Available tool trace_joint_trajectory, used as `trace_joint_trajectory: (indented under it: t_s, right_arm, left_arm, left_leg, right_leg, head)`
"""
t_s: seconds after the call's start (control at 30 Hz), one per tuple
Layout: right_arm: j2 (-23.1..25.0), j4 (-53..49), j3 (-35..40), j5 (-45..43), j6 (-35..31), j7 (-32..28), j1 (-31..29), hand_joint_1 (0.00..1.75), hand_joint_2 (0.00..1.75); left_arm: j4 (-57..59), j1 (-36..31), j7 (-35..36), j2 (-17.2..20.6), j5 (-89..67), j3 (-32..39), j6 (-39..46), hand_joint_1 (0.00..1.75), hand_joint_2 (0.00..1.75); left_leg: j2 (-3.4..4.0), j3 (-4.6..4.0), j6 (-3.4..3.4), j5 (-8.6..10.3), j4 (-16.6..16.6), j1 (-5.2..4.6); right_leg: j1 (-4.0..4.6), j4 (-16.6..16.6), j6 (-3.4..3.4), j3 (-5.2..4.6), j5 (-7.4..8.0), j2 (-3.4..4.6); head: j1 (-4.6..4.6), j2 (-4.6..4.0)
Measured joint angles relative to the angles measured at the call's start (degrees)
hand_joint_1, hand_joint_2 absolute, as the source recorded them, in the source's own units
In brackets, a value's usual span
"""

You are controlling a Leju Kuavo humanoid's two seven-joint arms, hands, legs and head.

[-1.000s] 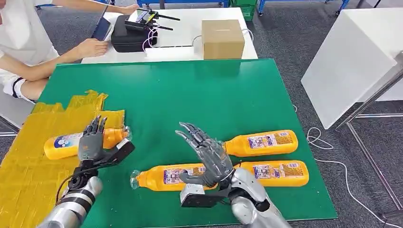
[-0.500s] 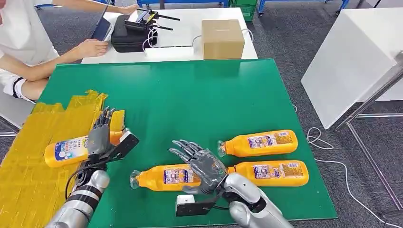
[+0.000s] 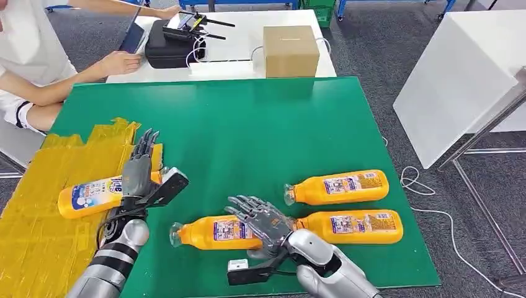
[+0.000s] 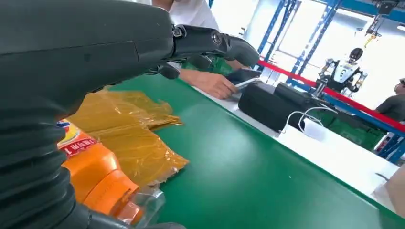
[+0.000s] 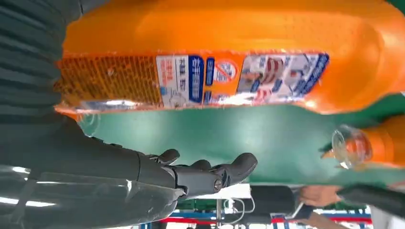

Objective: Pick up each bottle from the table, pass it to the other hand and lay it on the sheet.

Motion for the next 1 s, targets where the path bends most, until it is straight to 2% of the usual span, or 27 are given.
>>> trace_joint_trajectory:
  t_s: [0.17, 0.33, 0.47, 0.63, 0.67, 0.7, 0.73, 0.77, 1.0]
  right_arm:
    - [1.74, 4.60, 0.33, 1.99, -0.11, 1.72, -1.51, 0.00, 1.75]
    - [4.09, 9.51, 0.57, 3.30, -0.24, 2.51, -4.00, 0.00, 1.75]
    - [6.70, 14.56, 1.22, 4.63, 0.80, 4.42, -6.44, 0.00, 1.75]
    - [10.34, 20.50, 1.81, 4.96, 3.13, 5.44, -9.53, 0.00, 1.75]
    - [10.82, 21.30, 1.92, 4.96, 3.21, 5.44, -9.92, 0.17, 1.75]
    - [11.30, 22.07, 2.01, 4.96, 3.32, 5.44, -10.27, 0.82, 1.75]
    - [11.61, 22.64, 2.08, 4.96, 3.34, 5.46, -10.51, 1.55, 1.75]
    - [11.91, 23.23, 2.14, 4.90, 3.50, 5.46, -10.72, 1.75, 1.75]
    - [14.05, 27.38, 2.47, 3.02, 5.16, 6.93, -12.58, 1.75, 1.75]
  left_arm:
    - [-1.05, 0.25, -2.38, -0.43, 4.97, -0.92, -2.97, 0.00, 1.75]
    - [-4.51, 1.34, -8.57, -1.27, 16.75, -1.25, -8.82, 0.00, 1.75]
    - [-10.34, 3.21, -15.24, -1.86, 29.61, -1.25, -17.68, 0.00, 1.75]
    - [-18.15, 5.56, -17.42, -2.71, 35.01, -1.42, -22.08, 0.00, 1.75]
    - [-19.14, 5.79, -17.46, -2.80, 35.32, -1.55, -22.21, 0.00, 1.75]
    - [-20.16, 6.03, -17.46, -2.84, 35.38, -1.68, -22.27, 0.00, 1.75]
    - [-20.81, 6.18, -17.48, -2.86, 35.38, -1.73, -22.29, 0.00, 1.75]
    - [-21.33, 6.28, -17.68, -2.91, 35.66, -1.77, -22.51, 0.00, 1.75]
    - [-23.47, 6.56, -18.66, -3.17, 37.39, -1.88, -22.73, 0.00, 1.75]
  left_leg:
    - [0.00, 0.00, 0.00, 0.01, 0.00, 0.01]
    - [0.03, 0.05, 0.00, 0.01, 0.00, 0.00]
    - [0.06, 0.09, 0.00, 0.00, 0.00, 0.00]
    - [0.07, 0.23, 0.00, 0.00, 0.00, 0.00]
    - [0.06, 0.27, -0.01, 0.00, -0.01, 0.00]
    - [0.06, 0.29, -0.01, 0.00, -0.01, 0.01]
    - [0.06, 0.31, -0.01, 0.00, -0.01, 0.01]
    - [0.07, 0.34, -0.01, 0.00, -0.01, 0.01]
    - [0.07, 0.52, -0.01, 0.00, -0.01, 0.01]
  right_leg:
    - [0.01, 0.01, 0.00, 0.01, 0.00, 0.00]
    - [0.00, 0.01, 0.00, 0.02, 0.00, 0.02]
    - [0.01, 0.00, 0.00, 0.05, 0.01, 0.04]
    - [0.07, 0.00, 0.00, 0.17, 0.01, 0.05]
    - [0.08, 0.00, 0.00, 0.21, 0.01, 0.05]
    - [0.09, 0.00, 0.00, 0.24, 0.01, 0.05]
    - [0.09, 0.00, 0.00, 0.25, 0.01, 0.05]
    - [0.09, 0.00, -0.01, 0.28, 0.01, 0.06]
    - [0.11, 0.00, -0.01, 0.43, 0.01, 0.06]
  head:
    - [0.02, 0.00]
    - [0.02, 0.00]
    - [0.02, 0.00]
    - [0.02, 0.00]
    - [0.02, 0.00]
    - [0.02, 0.00]
    - [0.02, 0.00]
    - [0.00, 0.00]
    - [0.02, 0.00]
